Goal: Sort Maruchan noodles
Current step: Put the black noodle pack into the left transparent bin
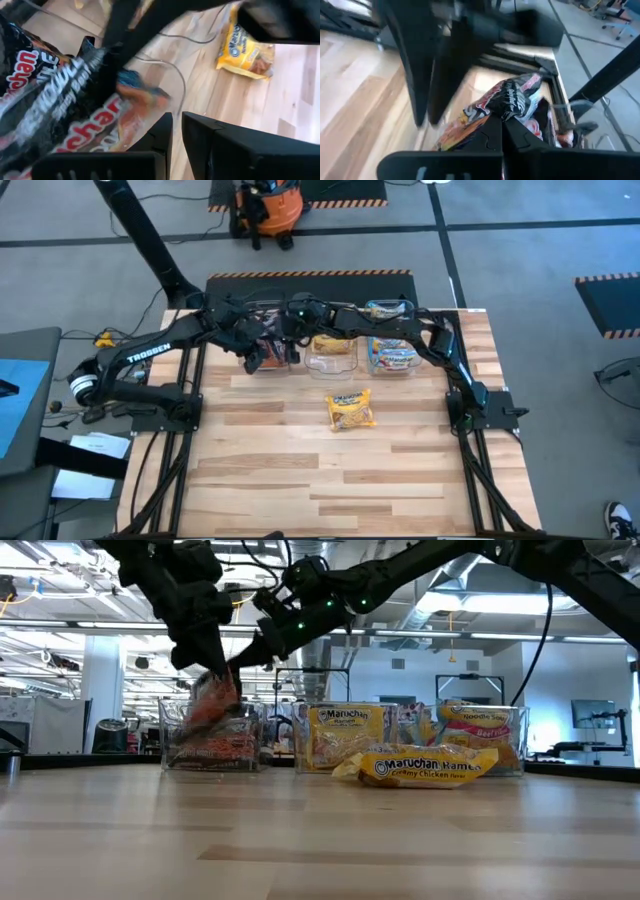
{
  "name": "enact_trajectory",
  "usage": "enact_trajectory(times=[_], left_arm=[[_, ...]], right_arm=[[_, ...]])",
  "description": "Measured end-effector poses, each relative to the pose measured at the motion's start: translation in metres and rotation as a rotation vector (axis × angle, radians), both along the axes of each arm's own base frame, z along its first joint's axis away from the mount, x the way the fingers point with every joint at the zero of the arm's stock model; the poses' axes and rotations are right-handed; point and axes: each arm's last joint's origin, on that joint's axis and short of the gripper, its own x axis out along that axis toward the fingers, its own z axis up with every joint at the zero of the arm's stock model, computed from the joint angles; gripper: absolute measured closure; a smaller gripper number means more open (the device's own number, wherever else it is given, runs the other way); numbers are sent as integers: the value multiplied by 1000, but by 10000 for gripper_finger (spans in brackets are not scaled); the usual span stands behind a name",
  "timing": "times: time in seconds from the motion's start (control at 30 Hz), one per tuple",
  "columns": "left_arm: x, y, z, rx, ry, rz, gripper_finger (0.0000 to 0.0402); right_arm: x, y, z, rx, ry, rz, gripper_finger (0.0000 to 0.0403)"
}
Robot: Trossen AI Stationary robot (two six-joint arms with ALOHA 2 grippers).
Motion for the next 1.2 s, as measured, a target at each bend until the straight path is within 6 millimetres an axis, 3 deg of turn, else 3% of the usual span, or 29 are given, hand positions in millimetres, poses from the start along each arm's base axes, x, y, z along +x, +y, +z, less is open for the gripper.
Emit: enact_trajectory(times=[0.57,0.83,1.2], left_arm=[[22,17,-40,-83,141,10,391],[28,18,-50,-149,143,-35,391],[28,13,-47,-209,95,-90,391]], right_arm=[[-1,12,-6,6,95,-16,390],[-2,16,-3,111,147,-118,338],[-9,23,15,192,287,-142,285]])
